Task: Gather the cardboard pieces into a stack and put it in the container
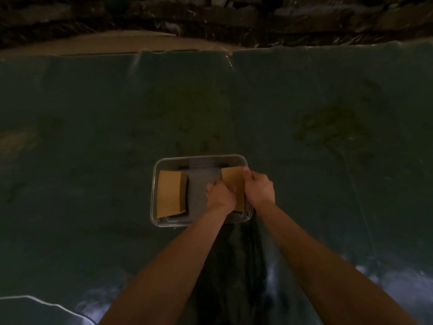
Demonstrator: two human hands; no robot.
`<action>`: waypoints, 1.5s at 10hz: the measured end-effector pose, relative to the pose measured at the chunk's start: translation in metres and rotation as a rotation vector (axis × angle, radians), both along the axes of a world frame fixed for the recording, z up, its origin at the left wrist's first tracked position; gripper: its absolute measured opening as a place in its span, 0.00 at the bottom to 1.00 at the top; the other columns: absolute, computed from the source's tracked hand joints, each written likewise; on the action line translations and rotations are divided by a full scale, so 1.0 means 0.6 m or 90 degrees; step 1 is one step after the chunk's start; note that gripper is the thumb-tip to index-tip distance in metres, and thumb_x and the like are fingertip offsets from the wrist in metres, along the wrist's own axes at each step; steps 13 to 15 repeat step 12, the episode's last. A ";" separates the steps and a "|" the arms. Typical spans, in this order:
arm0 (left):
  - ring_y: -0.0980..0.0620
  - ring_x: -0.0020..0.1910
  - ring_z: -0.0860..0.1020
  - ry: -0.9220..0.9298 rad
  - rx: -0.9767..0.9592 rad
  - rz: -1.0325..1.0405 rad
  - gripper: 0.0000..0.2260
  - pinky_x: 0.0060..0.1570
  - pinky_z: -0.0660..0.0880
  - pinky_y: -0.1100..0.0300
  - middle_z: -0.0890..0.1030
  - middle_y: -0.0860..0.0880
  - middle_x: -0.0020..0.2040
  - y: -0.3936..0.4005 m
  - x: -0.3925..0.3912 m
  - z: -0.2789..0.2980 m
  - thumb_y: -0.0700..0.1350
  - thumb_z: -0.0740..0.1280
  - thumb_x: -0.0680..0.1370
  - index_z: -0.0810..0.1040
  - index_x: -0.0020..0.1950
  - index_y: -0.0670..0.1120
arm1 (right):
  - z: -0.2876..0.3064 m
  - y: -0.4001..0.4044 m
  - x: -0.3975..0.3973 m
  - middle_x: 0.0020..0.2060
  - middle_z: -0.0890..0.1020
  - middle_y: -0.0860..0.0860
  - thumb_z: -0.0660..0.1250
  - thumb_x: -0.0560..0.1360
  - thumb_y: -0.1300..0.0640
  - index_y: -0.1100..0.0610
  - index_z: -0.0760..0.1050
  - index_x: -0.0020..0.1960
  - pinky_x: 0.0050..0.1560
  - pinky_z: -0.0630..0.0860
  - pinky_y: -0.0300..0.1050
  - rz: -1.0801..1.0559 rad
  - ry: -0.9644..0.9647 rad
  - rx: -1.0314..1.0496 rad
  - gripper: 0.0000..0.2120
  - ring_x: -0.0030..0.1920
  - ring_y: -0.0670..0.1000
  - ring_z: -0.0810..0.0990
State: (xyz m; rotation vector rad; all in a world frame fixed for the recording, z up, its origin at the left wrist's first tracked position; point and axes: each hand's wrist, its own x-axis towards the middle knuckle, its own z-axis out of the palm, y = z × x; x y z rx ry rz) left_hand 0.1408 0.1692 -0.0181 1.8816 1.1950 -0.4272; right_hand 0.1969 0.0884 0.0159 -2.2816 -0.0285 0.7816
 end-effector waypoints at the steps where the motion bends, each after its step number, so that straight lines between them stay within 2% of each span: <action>1: 0.39 0.70 0.65 0.021 0.014 -0.036 0.21 0.69 0.65 0.42 0.64 0.39 0.70 -0.004 -0.002 0.008 0.52 0.59 0.82 0.64 0.72 0.44 | 0.000 0.002 -0.001 0.46 0.83 0.57 0.52 0.82 0.41 0.56 0.81 0.52 0.51 0.78 0.51 -0.005 -0.006 -0.006 0.24 0.49 0.59 0.82; 3: 0.39 0.70 0.63 0.027 -0.019 -0.051 0.22 0.69 0.64 0.43 0.61 0.40 0.71 0.002 -0.001 0.018 0.52 0.58 0.82 0.62 0.73 0.45 | 0.001 0.002 -0.001 0.47 0.83 0.59 0.53 0.82 0.41 0.55 0.80 0.50 0.53 0.80 0.55 -0.007 -0.009 -0.005 0.23 0.49 0.59 0.83; 5: 0.38 0.71 0.61 0.032 -0.029 -0.082 0.24 0.71 0.62 0.42 0.59 0.39 0.72 0.003 -0.006 0.019 0.52 0.57 0.83 0.58 0.76 0.44 | 0.001 0.002 -0.002 0.47 0.83 0.58 0.52 0.83 0.42 0.56 0.80 0.57 0.52 0.80 0.54 -0.007 -0.007 -0.002 0.24 0.49 0.58 0.83; 7: 0.38 0.72 0.60 0.049 -0.044 -0.085 0.26 0.71 0.61 0.42 0.59 0.40 0.73 0.008 -0.002 0.023 0.54 0.58 0.82 0.57 0.77 0.46 | 0.002 -0.001 0.000 0.50 0.83 0.58 0.52 0.82 0.41 0.55 0.80 0.58 0.56 0.79 0.57 -0.003 0.006 -0.002 0.24 0.51 0.58 0.82; 8: 0.37 0.73 0.61 0.032 -0.060 -0.057 0.30 0.71 0.61 0.40 0.59 0.40 0.74 0.009 -0.006 0.027 0.57 0.59 0.80 0.53 0.78 0.47 | 0.009 -0.003 0.000 0.54 0.81 0.56 0.51 0.83 0.41 0.53 0.77 0.65 0.57 0.77 0.54 0.005 0.024 0.015 0.24 0.54 0.57 0.80; 9: 0.37 0.74 0.59 -0.007 -0.062 -0.018 0.35 0.72 0.60 0.39 0.57 0.40 0.77 0.014 -0.023 0.039 0.60 0.59 0.79 0.48 0.80 0.48 | 0.022 -0.009 -0.004 0.67 0.77 0.56 0.50 0.83 0.41 0.51 0.67 0.75 0.62 0.73 0.52 0.024 0.017 0.026 0.25 0.66 0.58 0.75; 10: 0.38 0.74 0.61 -0.036 -0.032 -0.032 0.34 0.71 0.62 0.39 0.59 0.41 0.77 0.019 -0.042 0.054 0.61 0.58 0.79 0.50 0.80 0.48 | 0.033 -0.016 -0.009 0.73 0.71 0.56 0.51 0.83 0.42 0.51 0.62 0.78 0.68 0.69 0.52 0.028 -0.024 0.020 0.27 0.71 0.59 0.71; 12: 0.40 0.76 0.59 -0.149 0.135 -0.117 0.33 0.73 0.61 0.41 0.58 0.42 0.79 0.045 -0.092 0.122 0.62 0.53 0.81 0.51 0.81 0.47 | 0.089 -0.029 -0.027 0.75 0.69 0.54 0.52 0.83 0.43 0.54 0.62 0.78 0.71 0.65 0.52 0.063 -0.170 0.050 0.27 0.74 0.56 0.67; 15: 0.40 0.76 0.59 -0.149 0.135 -0.117 0.33 0.73 0.61 0.41 0.58 0.42 0.79 0.045 -0.092 0.122 0.62 0.53 0.81 0.51 0.81 0.47 | 0.089 -0.029 -0.027 0.75 0.69 0.54 0.52 0.83 0.43 0.54 0.62 0.78 0.71 0.65 0.52 0.063 -0.170 0.050 0.27 0.74 0.56 0.67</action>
